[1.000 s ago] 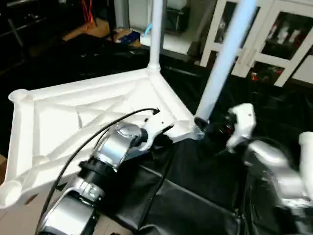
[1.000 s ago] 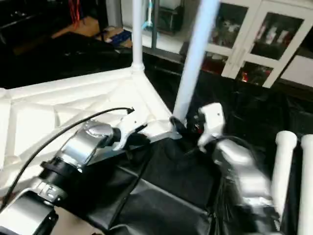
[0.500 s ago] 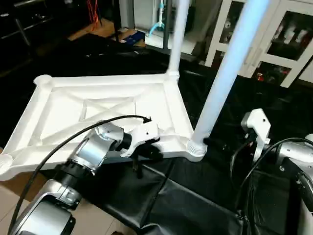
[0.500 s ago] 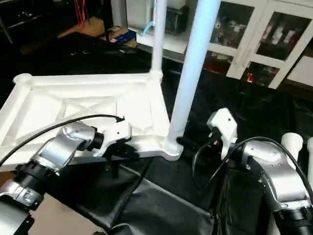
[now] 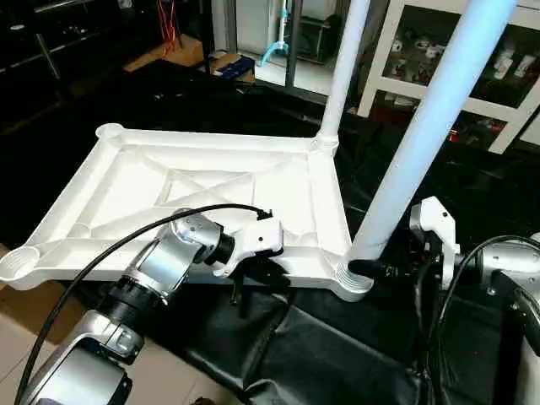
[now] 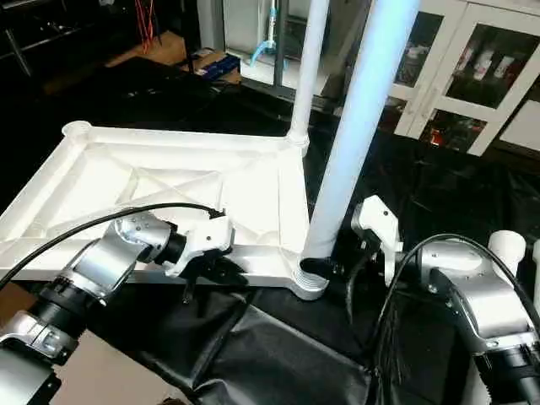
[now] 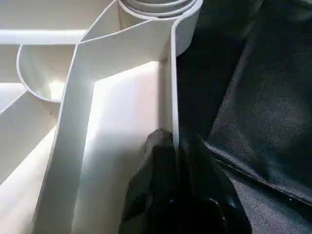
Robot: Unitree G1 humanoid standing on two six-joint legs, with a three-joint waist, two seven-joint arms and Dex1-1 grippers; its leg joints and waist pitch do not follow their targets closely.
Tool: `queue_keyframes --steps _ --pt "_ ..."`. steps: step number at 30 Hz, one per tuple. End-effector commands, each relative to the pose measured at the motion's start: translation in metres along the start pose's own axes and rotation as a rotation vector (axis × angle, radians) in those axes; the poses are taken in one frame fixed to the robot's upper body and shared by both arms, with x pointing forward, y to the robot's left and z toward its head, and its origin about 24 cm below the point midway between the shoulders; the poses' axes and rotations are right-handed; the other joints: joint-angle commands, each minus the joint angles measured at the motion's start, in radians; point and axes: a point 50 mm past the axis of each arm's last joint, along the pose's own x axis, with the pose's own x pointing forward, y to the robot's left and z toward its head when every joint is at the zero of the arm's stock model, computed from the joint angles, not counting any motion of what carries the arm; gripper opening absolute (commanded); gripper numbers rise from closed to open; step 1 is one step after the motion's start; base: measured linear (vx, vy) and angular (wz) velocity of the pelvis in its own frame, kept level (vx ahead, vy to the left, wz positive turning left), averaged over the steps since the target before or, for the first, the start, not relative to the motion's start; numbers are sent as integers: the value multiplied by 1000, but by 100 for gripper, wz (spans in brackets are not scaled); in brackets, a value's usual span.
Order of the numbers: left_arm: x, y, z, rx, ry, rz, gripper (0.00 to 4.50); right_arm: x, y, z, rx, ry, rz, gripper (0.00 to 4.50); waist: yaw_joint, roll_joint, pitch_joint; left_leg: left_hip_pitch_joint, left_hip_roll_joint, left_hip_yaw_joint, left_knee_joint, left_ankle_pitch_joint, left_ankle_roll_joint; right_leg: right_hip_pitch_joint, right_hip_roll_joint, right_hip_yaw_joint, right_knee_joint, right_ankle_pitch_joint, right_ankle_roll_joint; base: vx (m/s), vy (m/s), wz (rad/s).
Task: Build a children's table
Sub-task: Rotate leg to tighten
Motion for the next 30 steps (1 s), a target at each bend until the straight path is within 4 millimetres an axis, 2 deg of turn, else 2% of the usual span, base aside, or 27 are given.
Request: queue_keyframes --steps 1,6,7,12,15,16,17,18,19,20,21,23,24,25,26,28,30 --pt "-2 -1 19 88 -62 -36 0 -5 -5 5 -23 16 -8 253 -2 -16 -69 22 54 -21 -68 -148 99 50 -49 31 -56 -138 -262 0 0 0" --pt "-2 -1 18 89 -60 -34 0 -3 -1 3 -2 24 42 221 0 -15 -70 22 54 -20 -66 -133 115 50 -49 31 -53 -115 -273 0 0 0" --pt "-2 -1 18 89 -60 -34 0 -2 0 2 3 23 49 203 0 -15 -69 22 54 -20 -66 -135 114 50 -49 31 -53 -119 -273 0 0 0" --pt "-1 3 16 79 -42 3 0 3 -2 -6 30 11 -9 193 0 -15 -69 23 54 -20 -66 -143 109 49 -49 31 -54 -133 -271 0 0 0" --pt "1 16 12 11 -19 159 0 9 -18 -28 68 78 -245 192 -6 -10 -68 22 51 -20 -65 -162 87 44 -47 30 -58 -164 -263 0 0 0" --pt "2 21 12 -23 -25 222 0 11 -24 -37 100 97 -357 191 -11 -14 -68 19 49 -22 -68 -179 61 48 -47 29 -61 -199 -252 0 0 0" --pt "4 26 13 -55 -32 284 0 13 -30 -44 161 95 -472 191 -15 -15 -66 21 48 -23 -70 -188 54 44 -44 28 -63 -217 -249 0 0 0" --pt "6 31 15 -103 -39 350 0 16 -35 -52 221 100 -587 191 -23 -12 -65 23 45 -22 -70 -206 31 40 -42 28 -66 -246 -242 0 0 0" --pt "8 34 15 -133 -41 388 0 18 -37 -57 259 102 -652 191 -29 -15 -69 25 46 -25 -71 -227 14 42 -43 27 -69 -263 -235 0 0 0" --pt "11 38 19 -182 -60 444 0 22 -41 -65 292 120 -784 191 -34 -15 -65 24 45 -24 -72 -244 11 38 -41 28 -73 -273 -228 0 0 0" --pt "12 39 20 -193 -64 455 0 23 -41 -66 300 124 -814 191 -34 -15 -65 24 45 -24 -72 -244 11 38 -41 28 -73 -273 -228 0 0 0" --pt "20 42 28 -247 -97 512 0 30 -46 -74 353 127 -1064 191 -40 -13 -67 24 40 -25 -72 -257 2 35 -42 29 -80 -312 -205 0 0 0" --pt "21 42 29 -253 -99 517 0 31 -47 -75 362 123 -1089 191 -41 -13 -67 22 39 -26 -73 -255 0 36 -42 28 -81 -312 -201 0 0 0" --pt "25 43 32 -271 -107 541 0 36 -46 -78 392 114 -1198 191 -42 -13 -68 23 39 -26 -73 -254 0 37 -42 27 -81 -310 -199 0 0 0" --pt "29 43 36 -275 -116 552 0 43 -45 -78 398 110 -1231 191 -43 -11 -67 24 39 -26 -73 -261 -2 32 -42 28 -84 -316 -195 0 0 0" --pt "37 42 42 -266 -121 550 0 61 -40 -75 407 85 -1266 191 -47 -14 -69 19 37 -26 -74 -262 0 35 -40 27 -82 -297 -184 0 0 0" --pt "38 43 43 -262 -117 549 0 67 -39 -71 400 65 -1265 190 -50 -11 -69 20 37 -28 -76 -269 5 36 -38 26 -81 -287 -175 0 0 0"
